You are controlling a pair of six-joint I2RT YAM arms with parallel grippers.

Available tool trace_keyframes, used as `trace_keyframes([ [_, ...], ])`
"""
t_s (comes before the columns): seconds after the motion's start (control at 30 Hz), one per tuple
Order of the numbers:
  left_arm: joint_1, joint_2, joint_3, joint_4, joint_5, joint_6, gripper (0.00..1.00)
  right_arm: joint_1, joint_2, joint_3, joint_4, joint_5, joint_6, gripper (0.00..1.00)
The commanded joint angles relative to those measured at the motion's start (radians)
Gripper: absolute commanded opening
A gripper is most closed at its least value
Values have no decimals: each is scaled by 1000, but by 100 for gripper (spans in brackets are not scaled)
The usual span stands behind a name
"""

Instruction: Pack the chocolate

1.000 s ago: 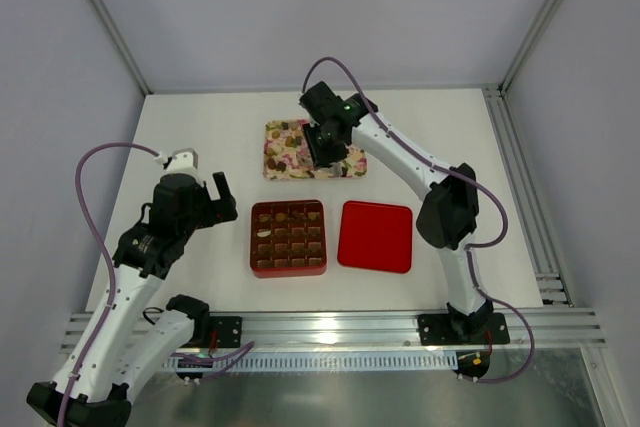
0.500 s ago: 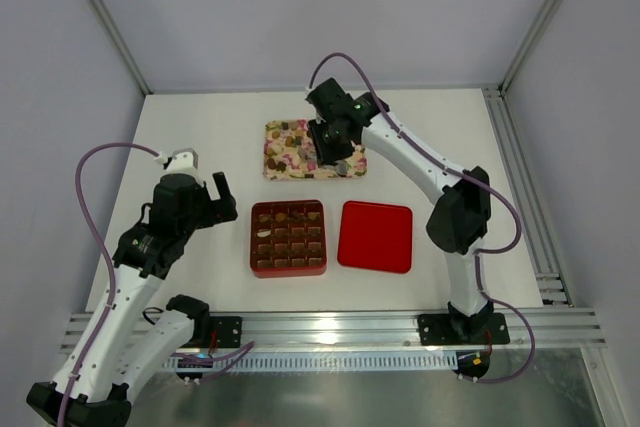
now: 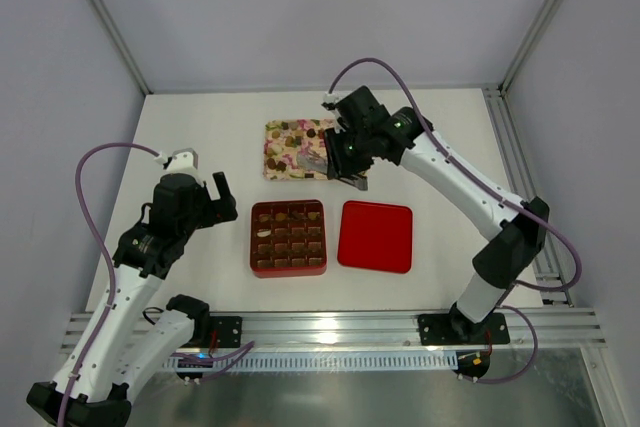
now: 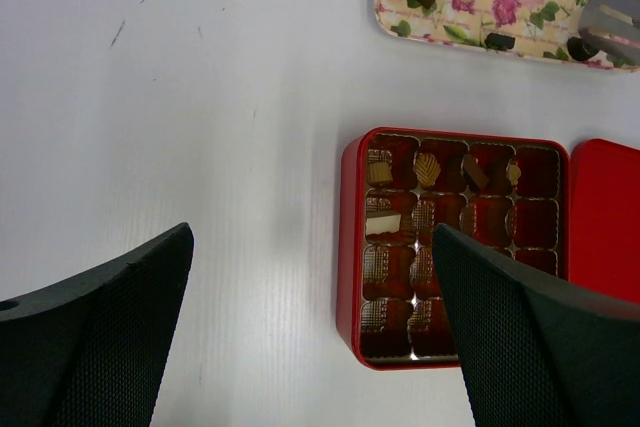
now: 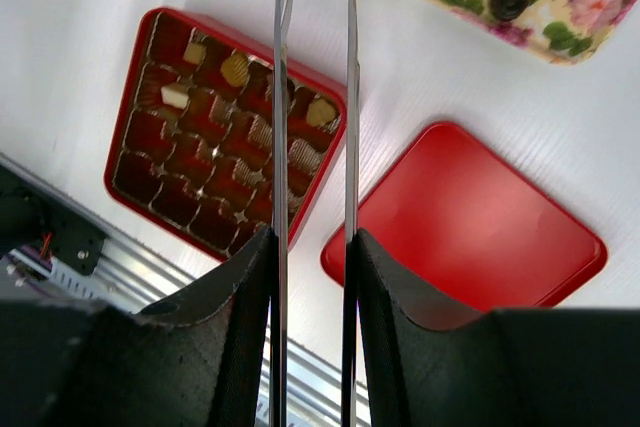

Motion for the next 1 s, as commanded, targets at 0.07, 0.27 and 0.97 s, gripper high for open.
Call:
trace_keyframes([
  [0.07, 3, -9, 8, 22, -24, -7, 100, 72, -135, -111, 61, -59, 37, 38],
  [0.27, 3, -9, 8, 22, -24, -7, 100, 174, -209, -204, 78, -45, 80, 38],
  [0.97, 2, -11, 8, 21, -27, -6, 100, 288, -115, -235, 102, -31, 105, 42],
])
